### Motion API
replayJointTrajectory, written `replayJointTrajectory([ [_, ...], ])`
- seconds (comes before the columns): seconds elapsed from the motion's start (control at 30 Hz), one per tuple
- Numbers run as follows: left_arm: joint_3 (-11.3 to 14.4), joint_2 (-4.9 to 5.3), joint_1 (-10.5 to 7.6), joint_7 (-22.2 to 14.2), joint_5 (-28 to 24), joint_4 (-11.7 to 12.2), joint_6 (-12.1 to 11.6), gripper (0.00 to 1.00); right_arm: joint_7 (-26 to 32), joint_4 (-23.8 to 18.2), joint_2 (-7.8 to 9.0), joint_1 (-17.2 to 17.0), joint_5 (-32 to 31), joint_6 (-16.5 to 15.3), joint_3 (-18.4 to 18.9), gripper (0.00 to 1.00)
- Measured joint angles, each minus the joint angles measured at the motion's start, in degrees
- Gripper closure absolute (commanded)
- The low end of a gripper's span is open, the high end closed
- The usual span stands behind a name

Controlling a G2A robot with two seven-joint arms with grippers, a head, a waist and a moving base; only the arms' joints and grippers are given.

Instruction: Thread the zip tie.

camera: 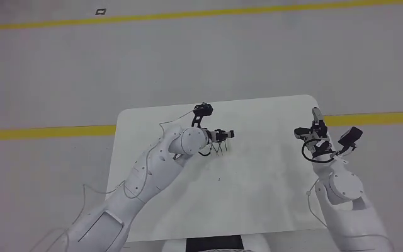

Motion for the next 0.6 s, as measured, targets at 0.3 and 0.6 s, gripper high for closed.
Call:
replayJointTrajectory([
  [0.3, 3.7, -1.46, -2.04, -1.3, 2.3, -0.3, 0.7, 0.0, 0.0, 0.0, 0.0, 0.0, 0.0, 0.0, 0.0, 0.0],
  [0.6, 3.0, -3.35, -2.17, -0.2, 2.3, 4.5, 0.7, 0.0, 0.0, 0.0, 0.0, 0.0, 0.0, 0.0, 0.0, 0.0],
])
